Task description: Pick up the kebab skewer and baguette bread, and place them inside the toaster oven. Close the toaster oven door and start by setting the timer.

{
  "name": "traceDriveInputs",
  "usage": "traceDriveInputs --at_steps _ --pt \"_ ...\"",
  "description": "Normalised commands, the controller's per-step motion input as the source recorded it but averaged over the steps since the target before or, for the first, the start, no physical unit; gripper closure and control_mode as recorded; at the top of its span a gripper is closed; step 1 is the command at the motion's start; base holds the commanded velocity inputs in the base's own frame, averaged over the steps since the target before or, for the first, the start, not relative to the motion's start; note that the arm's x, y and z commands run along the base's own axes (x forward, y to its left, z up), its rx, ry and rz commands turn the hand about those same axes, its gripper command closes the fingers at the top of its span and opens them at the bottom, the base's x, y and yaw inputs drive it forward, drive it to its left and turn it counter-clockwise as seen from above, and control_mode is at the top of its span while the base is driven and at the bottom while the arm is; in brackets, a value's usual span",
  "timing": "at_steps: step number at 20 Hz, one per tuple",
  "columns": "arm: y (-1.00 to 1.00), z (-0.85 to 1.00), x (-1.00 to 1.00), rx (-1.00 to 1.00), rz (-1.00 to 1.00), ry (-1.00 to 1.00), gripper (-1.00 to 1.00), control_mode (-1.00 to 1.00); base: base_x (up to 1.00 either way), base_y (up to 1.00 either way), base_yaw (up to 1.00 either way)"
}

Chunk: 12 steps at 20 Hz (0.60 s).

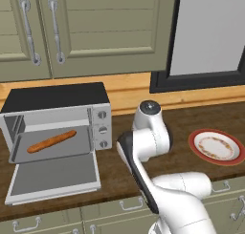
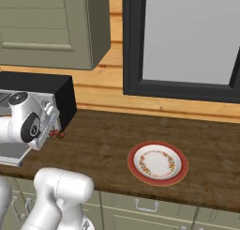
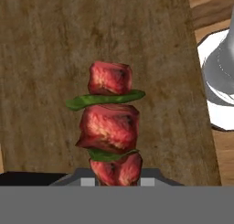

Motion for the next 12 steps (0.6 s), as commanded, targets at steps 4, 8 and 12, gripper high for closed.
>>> traceDriveInputs --at_steps 4,8,12 --pt "1.0 0.19 0.0 0.0 0.15 -0.05 1.0 -1.0 0.0 0.0 0.0" --pt "1.0 0.19 0.01 0.0 0.17 -0.01 1.0 -1.0 0.0 0.0 0.0" --pt "1.0 0.2 0.13 0.0 0.14 -0.04 1.0 -1.0 0.0 0.0 0.0"
